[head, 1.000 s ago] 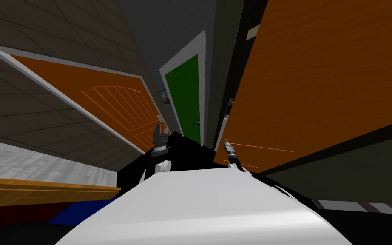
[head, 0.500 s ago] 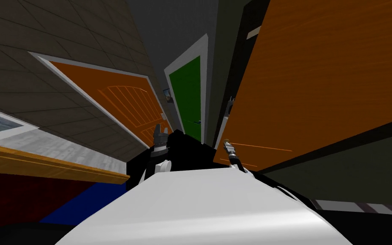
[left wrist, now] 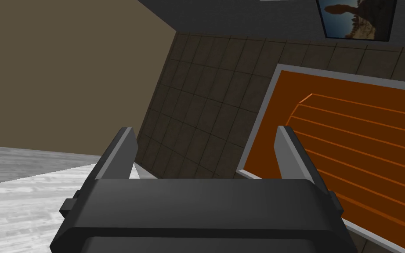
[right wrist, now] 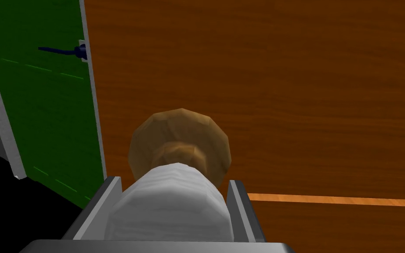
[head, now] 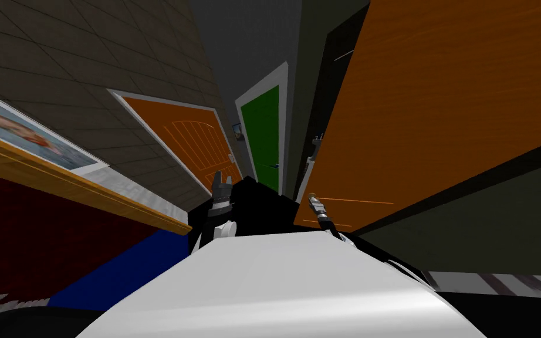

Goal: Pull the door open

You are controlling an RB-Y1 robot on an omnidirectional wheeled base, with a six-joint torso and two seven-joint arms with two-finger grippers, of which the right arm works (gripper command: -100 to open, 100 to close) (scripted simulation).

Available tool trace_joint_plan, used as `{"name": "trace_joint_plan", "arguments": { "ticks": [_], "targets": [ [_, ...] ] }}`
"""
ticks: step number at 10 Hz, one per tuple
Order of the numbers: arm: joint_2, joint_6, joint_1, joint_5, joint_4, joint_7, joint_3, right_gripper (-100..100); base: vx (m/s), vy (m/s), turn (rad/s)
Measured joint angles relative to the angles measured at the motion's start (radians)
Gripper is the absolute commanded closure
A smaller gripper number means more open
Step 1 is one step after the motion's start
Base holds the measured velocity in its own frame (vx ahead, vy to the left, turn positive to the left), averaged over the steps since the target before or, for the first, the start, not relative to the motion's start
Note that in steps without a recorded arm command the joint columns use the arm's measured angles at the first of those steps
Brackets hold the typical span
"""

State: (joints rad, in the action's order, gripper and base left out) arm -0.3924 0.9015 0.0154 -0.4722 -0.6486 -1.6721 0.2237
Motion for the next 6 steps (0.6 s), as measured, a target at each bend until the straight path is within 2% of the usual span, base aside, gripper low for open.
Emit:
{"name": "trace_joint_plan", "arguments": {
  "ticks": [1,4,6],
  "targets": [
    [0.002,-0.001,-0.003,0.002,0.001,-0.003,0.005,100,-0.178,-0.021,0.101],
    [-0.025,0.025,-0.021,0.020,-0.009,-0.039,0.037,100,-0.226,-0.062,0.101],
    [-0.049,0.047,-0.038,0.037,-0.017,-0.072,0.067,100,-0.232,-0.039,0.093]
  ]
}}
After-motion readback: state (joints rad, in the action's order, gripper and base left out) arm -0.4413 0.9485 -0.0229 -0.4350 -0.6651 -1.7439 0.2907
